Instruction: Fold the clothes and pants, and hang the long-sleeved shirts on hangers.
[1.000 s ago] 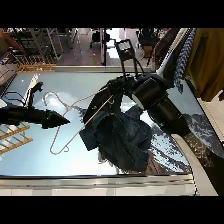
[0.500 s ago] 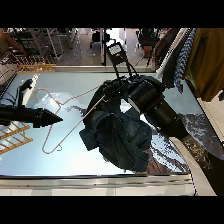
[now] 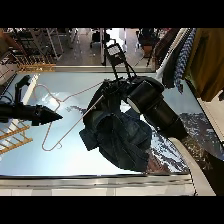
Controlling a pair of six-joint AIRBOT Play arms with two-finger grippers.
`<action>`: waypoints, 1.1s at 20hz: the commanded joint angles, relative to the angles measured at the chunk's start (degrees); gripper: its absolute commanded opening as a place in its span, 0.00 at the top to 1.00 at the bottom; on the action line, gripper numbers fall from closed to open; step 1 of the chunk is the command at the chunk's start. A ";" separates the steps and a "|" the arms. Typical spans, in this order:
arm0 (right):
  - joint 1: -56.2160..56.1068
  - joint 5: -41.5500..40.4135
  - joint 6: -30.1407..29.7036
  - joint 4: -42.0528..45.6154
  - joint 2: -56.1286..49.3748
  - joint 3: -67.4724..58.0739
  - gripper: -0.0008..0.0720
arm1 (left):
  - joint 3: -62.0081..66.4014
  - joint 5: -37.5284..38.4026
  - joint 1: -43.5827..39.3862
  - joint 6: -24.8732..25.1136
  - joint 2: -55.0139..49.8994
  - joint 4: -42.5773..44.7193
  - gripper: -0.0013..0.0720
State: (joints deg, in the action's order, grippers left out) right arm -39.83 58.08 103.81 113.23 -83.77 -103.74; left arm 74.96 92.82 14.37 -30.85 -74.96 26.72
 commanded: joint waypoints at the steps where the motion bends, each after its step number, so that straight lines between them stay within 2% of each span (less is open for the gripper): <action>1: -0.57 0.59 -1.64 -0.63 0.31 0.00 0.95 | 0.11 -3.89 -1.07 0.02 -1.99 0.28 0.95; 9: -0.57 2.03 -3.06 -1.88 0.90 0.00 0.95 | 0.96 -6.75 -0.68 0.83 -4.15 0.33 0.95; 16: -0.57 2.32 -7.37 -9.92 3.19 -0.33 0.95 | 9.66 -4.20 -1.62 1.27 -4.15 3.69 0.95; 22: -0.50 3.76 -7.56 -10.56 6.03 -0.70 0.95 | 15.91 -3.63 -2.08 1.29 -4.13 4.74 0.95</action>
State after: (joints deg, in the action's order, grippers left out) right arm -40.34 60.75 96.66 103.44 -78.59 -104.33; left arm 87.61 88.73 12.43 -29.56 -79.09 30.83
